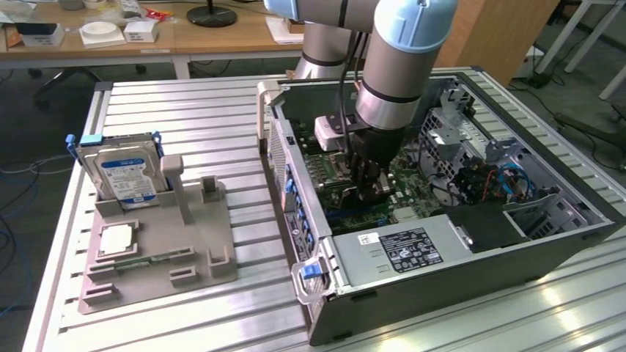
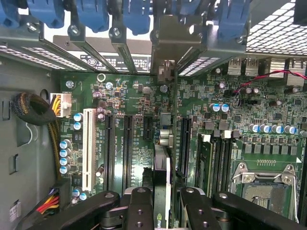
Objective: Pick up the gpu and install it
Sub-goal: 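Insert the gpu into the slot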
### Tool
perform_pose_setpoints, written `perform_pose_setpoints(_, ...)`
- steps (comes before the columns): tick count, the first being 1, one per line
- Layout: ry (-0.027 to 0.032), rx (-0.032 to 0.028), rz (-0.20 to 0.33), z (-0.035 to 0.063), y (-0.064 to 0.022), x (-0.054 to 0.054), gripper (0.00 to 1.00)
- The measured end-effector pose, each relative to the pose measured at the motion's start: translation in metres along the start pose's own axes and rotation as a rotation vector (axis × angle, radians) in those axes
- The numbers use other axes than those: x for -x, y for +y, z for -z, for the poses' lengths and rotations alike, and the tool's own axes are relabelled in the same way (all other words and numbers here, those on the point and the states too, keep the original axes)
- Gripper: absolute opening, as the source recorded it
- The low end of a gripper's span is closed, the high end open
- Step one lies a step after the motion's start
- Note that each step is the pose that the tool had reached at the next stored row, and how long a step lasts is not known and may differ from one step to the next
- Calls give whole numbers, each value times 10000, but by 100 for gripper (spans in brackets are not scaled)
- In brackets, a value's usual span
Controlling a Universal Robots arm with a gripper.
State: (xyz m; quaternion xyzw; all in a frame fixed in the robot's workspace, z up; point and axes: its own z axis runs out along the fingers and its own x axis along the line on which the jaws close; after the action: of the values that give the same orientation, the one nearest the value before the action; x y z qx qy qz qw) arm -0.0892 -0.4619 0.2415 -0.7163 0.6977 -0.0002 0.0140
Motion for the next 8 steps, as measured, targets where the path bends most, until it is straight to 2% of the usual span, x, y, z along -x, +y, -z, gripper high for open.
perform_pose_setpoints(8, 0, 0, 0, 0, 0, 0, 27)
